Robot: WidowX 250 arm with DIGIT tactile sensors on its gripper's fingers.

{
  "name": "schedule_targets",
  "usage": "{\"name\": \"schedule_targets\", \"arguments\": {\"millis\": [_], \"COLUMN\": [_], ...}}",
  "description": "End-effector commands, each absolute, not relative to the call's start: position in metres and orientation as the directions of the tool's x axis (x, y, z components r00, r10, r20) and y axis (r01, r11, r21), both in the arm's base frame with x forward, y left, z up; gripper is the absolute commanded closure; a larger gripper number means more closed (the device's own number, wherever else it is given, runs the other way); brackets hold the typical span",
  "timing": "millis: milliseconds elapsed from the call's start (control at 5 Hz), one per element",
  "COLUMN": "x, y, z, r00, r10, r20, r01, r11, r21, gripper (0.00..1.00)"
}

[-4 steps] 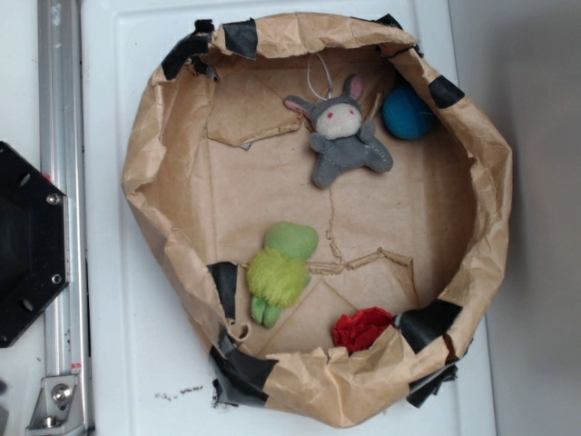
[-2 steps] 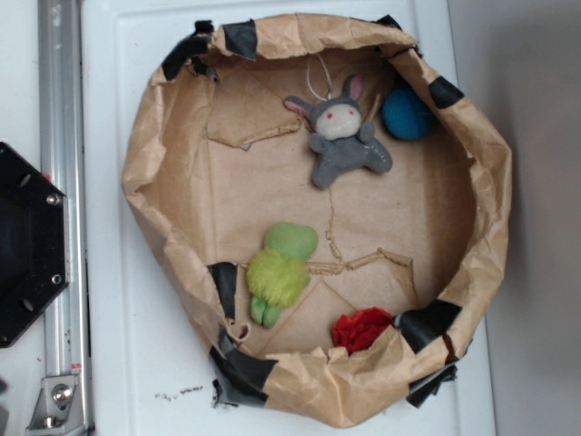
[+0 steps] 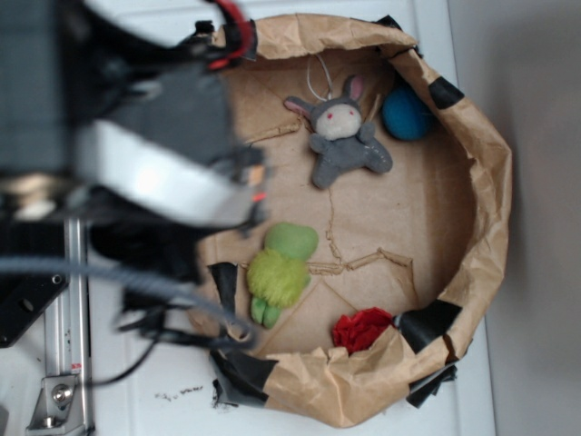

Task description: Grab the gray animal.

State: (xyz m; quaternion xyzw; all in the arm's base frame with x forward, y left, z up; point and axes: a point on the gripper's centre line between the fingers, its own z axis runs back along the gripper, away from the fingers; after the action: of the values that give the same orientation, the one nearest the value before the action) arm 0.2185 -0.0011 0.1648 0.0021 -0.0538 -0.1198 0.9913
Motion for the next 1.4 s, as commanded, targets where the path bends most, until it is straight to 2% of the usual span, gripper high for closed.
{"name": "schedule_targets", "arguments": {"millis": [0, 200, 600, 1000, 1200], "x": [0.277, 0.283, 0.294, 0.308, 0.306], "y": [0.002, 0.016, 0.058, 0.059, 0.073], "z": [0.103, 0.082, 0.076, 0.065, 0.057], "r00": [0.892, 0.838, 0.835, 0.813, 0.818], "r10": [-0.43, -0.534, -0.546, -0.578, -0.574], "r20": [0.139, 0.11, 0.074, 0.064, 0.035], "r01": [0.396, 0.498, 0.525, 0.559, 0.554], "r11": [0.892, 0.832, 0.829, 0.807, 0.803], "r21": [0.216, 0.245, 0.193, 0.19, 0.219], "gripper": [0.0, 0.0, 0.0, 0.0, 0.0]}}
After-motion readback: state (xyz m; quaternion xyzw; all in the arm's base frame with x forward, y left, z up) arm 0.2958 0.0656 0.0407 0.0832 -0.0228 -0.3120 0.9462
